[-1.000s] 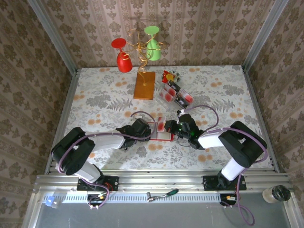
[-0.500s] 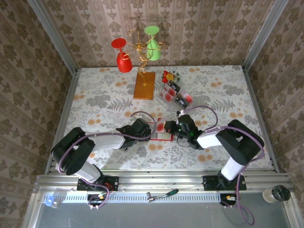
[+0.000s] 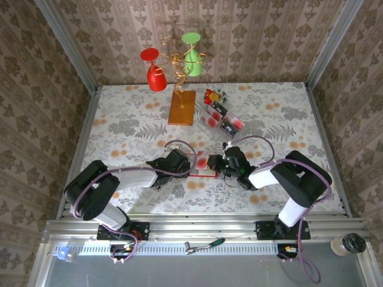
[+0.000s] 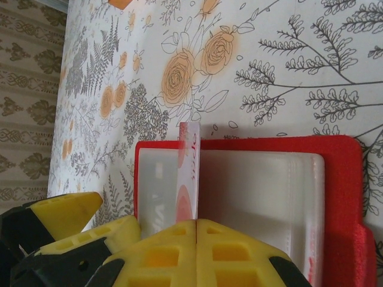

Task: Put the credit cards into the card holder
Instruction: Insert the credit card into the card slot.

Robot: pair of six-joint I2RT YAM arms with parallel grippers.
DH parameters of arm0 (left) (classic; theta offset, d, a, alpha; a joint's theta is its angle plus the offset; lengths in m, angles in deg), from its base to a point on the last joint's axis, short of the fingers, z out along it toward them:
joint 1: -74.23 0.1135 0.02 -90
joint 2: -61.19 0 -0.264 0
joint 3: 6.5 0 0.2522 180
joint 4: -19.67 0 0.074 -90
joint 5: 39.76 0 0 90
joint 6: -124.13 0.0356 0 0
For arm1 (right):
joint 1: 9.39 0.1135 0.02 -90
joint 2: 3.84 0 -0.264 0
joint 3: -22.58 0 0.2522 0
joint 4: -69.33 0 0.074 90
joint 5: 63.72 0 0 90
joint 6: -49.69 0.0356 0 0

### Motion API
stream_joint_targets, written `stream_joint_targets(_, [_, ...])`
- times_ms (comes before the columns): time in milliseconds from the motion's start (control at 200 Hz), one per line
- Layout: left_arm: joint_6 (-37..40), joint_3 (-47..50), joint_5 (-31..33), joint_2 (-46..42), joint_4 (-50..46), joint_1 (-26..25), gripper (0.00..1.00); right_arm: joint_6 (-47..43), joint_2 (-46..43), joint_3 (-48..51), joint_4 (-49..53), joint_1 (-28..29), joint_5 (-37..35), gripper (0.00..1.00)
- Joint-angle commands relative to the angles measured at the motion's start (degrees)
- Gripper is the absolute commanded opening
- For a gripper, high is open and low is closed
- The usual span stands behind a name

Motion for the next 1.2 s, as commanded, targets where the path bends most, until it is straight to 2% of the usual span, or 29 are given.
stream_joint_targets(0, [-0.73, 1.62, 0.76, -0.42, -2.92, -0.51, 0.98, -1.47, 0.35, 1.49, -0.07, 0.38, 0.79, 0.00])
stream_joint_targets(605, [-0.58, 1.49, 0.87, -0.70, -3.24, -0.50, 0.98, -3.40, 1.20, 0.55, 2.59, 1.40, 2.74, 0.00])
stream_joint_targets(1195, [-0.75, 1.77, 0.94, -0.68, -2.96, -0.51, 0.98, -4.90, -1.62, 1.66, 6.43, 1.43, 2.25, 0.00])
